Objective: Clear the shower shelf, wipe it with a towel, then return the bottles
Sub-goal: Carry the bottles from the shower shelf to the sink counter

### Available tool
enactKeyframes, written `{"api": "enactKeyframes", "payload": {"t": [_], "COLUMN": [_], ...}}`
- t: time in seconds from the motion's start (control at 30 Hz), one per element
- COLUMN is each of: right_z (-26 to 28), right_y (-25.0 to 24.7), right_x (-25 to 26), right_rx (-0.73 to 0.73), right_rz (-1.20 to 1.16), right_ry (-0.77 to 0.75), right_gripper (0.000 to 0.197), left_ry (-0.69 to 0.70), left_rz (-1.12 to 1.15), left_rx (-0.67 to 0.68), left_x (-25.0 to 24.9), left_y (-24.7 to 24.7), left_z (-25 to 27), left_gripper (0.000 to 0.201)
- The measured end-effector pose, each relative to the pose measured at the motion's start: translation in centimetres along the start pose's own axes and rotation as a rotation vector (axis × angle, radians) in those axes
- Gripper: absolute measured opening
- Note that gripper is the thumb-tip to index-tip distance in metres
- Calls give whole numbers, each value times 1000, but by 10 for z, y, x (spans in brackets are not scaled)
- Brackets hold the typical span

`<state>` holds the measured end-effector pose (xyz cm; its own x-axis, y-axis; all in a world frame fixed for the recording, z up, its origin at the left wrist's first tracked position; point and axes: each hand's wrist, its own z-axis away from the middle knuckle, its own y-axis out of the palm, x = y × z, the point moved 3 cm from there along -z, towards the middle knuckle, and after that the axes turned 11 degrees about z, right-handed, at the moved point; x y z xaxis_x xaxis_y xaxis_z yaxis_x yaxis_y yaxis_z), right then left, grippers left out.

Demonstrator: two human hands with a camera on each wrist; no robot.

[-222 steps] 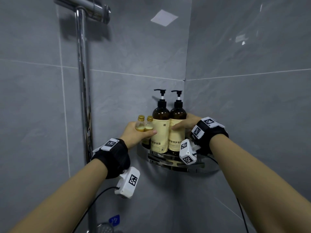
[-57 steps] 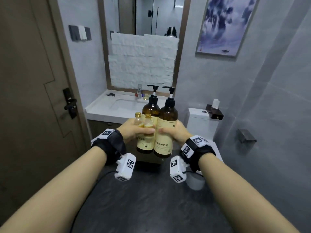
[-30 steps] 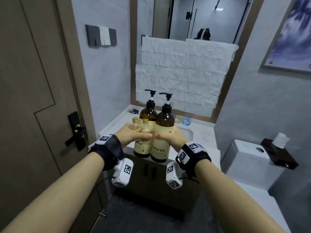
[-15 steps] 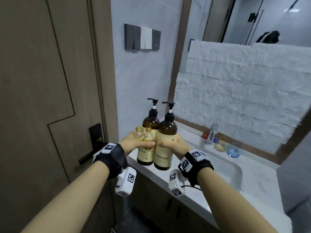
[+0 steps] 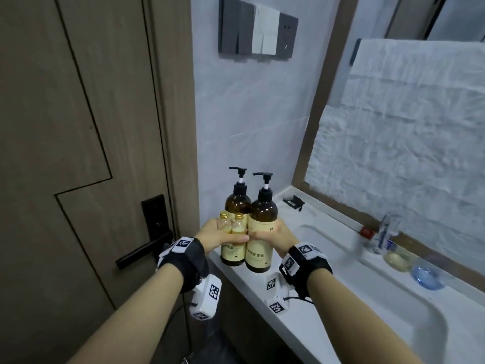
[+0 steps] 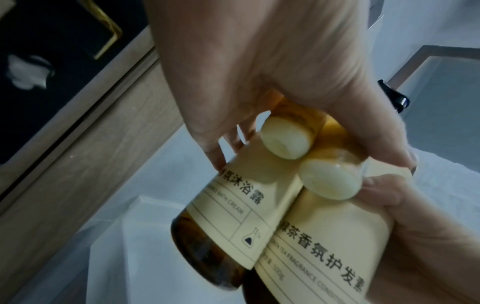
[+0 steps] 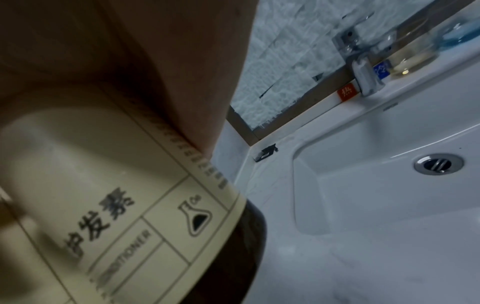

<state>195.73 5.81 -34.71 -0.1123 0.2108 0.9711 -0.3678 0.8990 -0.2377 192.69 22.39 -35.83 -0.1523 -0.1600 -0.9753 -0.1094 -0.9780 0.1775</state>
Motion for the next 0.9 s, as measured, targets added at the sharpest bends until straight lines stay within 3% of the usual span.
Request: {"api": "enactKeyframes", "payload": {"t": [0.17,0.3,0.4,0.57,0.8,0.9], "right_z": [-23,-36,-47,-55,-75,-90], "right_y": [6,9,10,7,-4,-15], "right_x": [-40,-68,-88,-128,-138,-137], "right_rx": [-3,4,-13,-84,-33,-62], "right_rz": [28,27,31,44,165,264], "right_ry": [-8,-38,-48,98,162,191], "right_gripper": [64,52,52,72,60,56], "left_ry": [-3,1,33,106,161,141], "left_rz": [2,9,9,-3,-1,-3], "left_rx": [-53,-88,-105,-138,-131,-199], "left_x": [39,64,79,107,116,120], "left_y": [-12,-18,-21,-26,-37,-48], "left_z": [-27,-45,-57,-72,-87,-90], "left_gripper": [37,60,69,72,70,87]}}
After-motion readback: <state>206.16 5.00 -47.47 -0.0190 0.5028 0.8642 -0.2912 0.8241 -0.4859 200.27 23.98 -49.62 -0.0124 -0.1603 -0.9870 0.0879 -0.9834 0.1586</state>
